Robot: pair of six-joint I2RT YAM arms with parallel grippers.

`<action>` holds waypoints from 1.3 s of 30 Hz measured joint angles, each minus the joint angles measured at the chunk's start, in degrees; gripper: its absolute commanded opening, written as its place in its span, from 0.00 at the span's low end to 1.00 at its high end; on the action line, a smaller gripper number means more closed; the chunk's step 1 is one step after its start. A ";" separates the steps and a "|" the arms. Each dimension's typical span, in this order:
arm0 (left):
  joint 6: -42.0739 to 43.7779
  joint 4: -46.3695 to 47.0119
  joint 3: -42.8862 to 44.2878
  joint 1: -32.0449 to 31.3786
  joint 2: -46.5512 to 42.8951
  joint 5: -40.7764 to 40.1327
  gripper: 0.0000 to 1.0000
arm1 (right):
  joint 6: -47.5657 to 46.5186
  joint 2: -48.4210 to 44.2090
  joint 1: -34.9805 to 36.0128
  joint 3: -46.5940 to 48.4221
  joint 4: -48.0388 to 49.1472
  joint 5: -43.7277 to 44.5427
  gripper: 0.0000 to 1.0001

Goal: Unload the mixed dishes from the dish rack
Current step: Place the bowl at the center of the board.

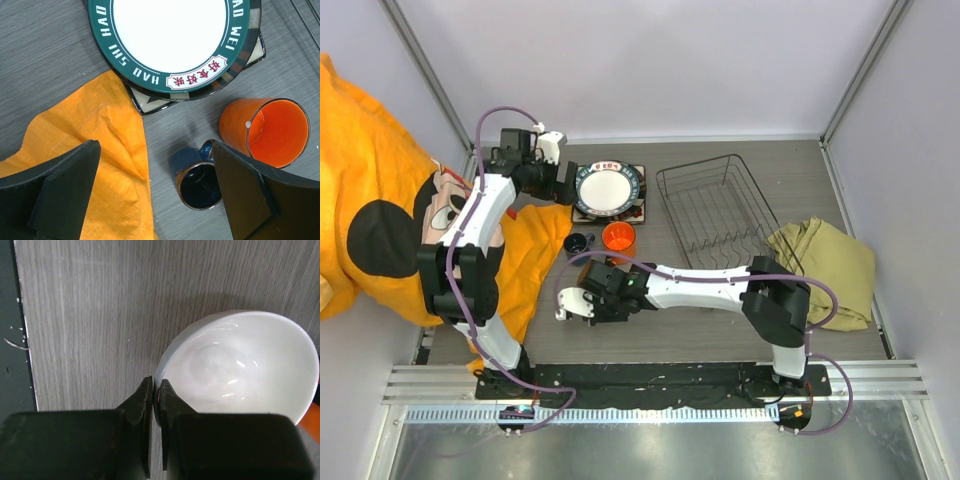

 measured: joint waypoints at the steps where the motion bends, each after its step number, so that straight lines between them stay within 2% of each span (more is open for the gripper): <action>1: 0.00 0.02 -0.04 0.00 0.00 0.00 1.00 | -0.09 0.35 0.00 0.26 0.15 0.11 0.01; 12: 0.02 0.31 -0.59 0.00 0.00 0.15 1.00 | -1.86 5.14 0.00 5.79 1.01 1.64 0.01; 16: 0.02 0.35 -0.59 0.00 0.00 0.24 1.00 | -2.51 6.21 0.00 7.06 1.18 2.10 0.06; 18: 0.02 0.37 -0.59 0.00 0.00 0.42 1.00 | -2.60 6.40 0.00 7.32 1.22 2.21 0.14; 23: 0.02 0.33 -0.59 0.00 0.00 0.44 1.00 | -2.62 6.40 0.00 7.52 1.38 2.54 0.22; 24: 0.02 0.33 -0.59 0.00 0.00 0.46 1.00 | -2.58 6.40 0.00 7.56 1.40 2.62 0.27; 27: 0.02 0.26 -0.57 0.00 0.00 0.55 1.00 | -2.43 6.40 0.00 7.58 1.40 2.82 0.32; 29: 0.00 0.17 -0.57 0.00 0.00 0.66 1.00 | -2.40 6.40 0.00 7.61 1.40 2.95 0.45; 34: -0.04 -0.11 -0.57 0.00 0.00 1.11 1.00 | -1.73 5.95 0.22 7.61 1.31 3.58 0.60; 35: -0.04 -0.11 -0.57 0.00 -0.02 1.18 1.00 | -1.64 5.57 0.24 7.61 1.27 4.09 0.67; 39: -0.26 -0.07 -0.57 0.00 -0.24 1.29 1.00 | -0.92 2.47 0.28 7.63 0.79 6.23 0.75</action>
